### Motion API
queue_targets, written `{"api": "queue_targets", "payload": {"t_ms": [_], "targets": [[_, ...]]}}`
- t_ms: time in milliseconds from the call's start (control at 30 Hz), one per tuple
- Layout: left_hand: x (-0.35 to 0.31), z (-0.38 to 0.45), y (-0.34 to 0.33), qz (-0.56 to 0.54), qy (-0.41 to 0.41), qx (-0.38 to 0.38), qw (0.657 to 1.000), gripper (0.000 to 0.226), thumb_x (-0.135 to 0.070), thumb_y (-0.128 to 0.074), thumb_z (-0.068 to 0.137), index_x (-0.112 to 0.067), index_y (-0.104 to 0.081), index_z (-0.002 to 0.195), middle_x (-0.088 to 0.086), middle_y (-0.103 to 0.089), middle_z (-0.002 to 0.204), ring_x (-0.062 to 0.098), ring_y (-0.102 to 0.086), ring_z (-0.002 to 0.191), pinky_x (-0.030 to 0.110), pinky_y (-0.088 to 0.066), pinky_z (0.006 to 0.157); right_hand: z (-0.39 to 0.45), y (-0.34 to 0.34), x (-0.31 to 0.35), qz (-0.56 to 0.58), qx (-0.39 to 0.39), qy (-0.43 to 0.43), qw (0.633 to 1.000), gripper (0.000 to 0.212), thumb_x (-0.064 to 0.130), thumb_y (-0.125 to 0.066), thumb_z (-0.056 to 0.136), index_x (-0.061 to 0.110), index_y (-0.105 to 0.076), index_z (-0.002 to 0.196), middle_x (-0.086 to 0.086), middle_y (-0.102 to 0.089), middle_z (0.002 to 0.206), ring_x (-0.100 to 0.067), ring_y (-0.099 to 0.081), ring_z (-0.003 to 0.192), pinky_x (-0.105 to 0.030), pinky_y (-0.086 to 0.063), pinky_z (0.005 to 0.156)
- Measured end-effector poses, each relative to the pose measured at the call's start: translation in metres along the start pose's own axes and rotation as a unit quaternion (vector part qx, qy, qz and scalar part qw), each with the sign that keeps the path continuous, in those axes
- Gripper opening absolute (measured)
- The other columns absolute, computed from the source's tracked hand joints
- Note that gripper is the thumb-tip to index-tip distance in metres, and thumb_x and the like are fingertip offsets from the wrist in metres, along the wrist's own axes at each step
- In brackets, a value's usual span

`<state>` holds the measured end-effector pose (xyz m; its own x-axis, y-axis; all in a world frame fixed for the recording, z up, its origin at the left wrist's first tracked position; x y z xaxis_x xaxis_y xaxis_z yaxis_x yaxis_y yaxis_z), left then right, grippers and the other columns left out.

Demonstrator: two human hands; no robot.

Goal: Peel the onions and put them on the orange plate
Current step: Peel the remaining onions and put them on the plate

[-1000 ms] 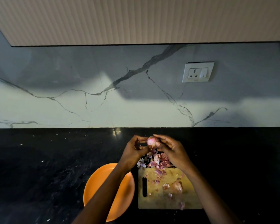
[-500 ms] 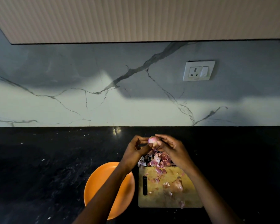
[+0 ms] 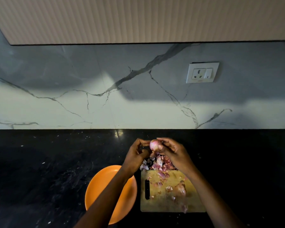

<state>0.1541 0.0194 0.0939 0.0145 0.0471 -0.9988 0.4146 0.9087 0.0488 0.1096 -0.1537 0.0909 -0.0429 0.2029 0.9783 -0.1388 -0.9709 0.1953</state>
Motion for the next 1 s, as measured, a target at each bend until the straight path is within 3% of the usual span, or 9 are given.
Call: {"api": "queue_targets", "payload": {"t_ms": [100,200,333,633,833,1000], "targets": [[0.002,0.003,-0.002,-0.037,0.023,-0.007,0.999,0.021,-0.004,-0.059,0.097,-0.006,-0.063,0.118,0.012,-0.070,0.114,0.028,-0.067,0.111,0.048,-0.053,0.100,0.001,-0.001,0.001,0.014,-0.010,0.002,1.000,0.041,0.052,-0.070,0.085,0.034,-0.066,0.122,0.007,-0.071,0.120,-0.013,-0.067,0.114,-0.049,-0.056,0.097],[0.003,0.005,-0.005,-0.064,0.034,0.001,0.997,0.025,-0.009,-0.058,0.099,-0.006,-0.063,0.124,0.013,-0.069,0.119,0.030,-0.066,0.114,0.048,-0.052,0.103,0.002,0.001,-0.001,0.026,-0.018,0.001,1.000,0.052,0.065,-0.072,0.078,0.035,-0.066,0.119,0.004,-0.072,0.119,-0.015,-0.067,0.113,-0.052,-0.056,0.095],[0.001,0.004,-0.006,-0.072,0.034,-0.005,0.997,0.037,-0.021,-0.066,0.092,-0.009,-0.065,0.127,0.012,-0.071,0.118,0.027,-0.068,0.113,0.043,-0.054,0.100,0.002,0.002,-0.003,0.017,-0.035,0.007,0.999,0.041,0.049,-0.072,0.083,0.030,-0.064,0.119,0.004,-0.072,0.118,-0.012,-0.067,0.113,-0.047,-0.056,0.097],[0.012,0.001,-0.012,-0.088,0.059,-0.107,0.989,0.025,-0.003,-0.071,0.089,-0.014,-0.071,0.111,0.012,-0.077,0.087,0.019,-0.074,0.079,0.033,-0.059,0.079,-0.001,0.001,-0.005,-0.031,-0.060,0.030,0.997,0.032,0.026,-0.073,0.091,0.031,-0.063,0.122,0.014,-0.070,0.117,0.000,-0.065,0.110,-0.022,-0.054,0.093],[0.014,0.003,-0.009,-0.081,0.053,-0.136,0.986,0.027,-0.002,-0.073,0.087,-0.014,-0.062,0.109,0.013,-0.075,0.082,0.024,-0.073,0.076,0.038,-0.059,0.075,0.001,-0.001,-0.007,0.038,-0.074,0.011,0.996,0.028,0.019,-0.072,0.092,0.030,-0.064,0.117,0.012,-0.072,0.116,-0.006,-0.067,0.111,-0.027,-0.054,0.094],[0.015,0.004,-0.008,-0.052,0.029,-0.133,0.989,0.025,-0.002,-0.072,0.088,-0.014,-0.057,0.103,0.012,-0.071,0.081,0.028,-0.071,0.079,0.047,-0.057,0.080,0.000,-0.002,-0.013,0.124,-0.068,-0.013,0.990,0.028,0.009,-0.066,0.094,0.015,-0.062,0.121,-0.003,-0.071,0.121,-0.019,-0.068,0.114,-0.033,-0.058,0.091]]}}
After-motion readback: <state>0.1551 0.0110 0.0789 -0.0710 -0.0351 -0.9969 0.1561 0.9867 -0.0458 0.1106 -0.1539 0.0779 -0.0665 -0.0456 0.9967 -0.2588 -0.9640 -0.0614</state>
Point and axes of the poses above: each hand's wrist, its own z-axis towards the middle knuckle, its own y-axis out of the back of the hand, x = y × z, the point moved 4 cm from there along z, towards the middle knuckle
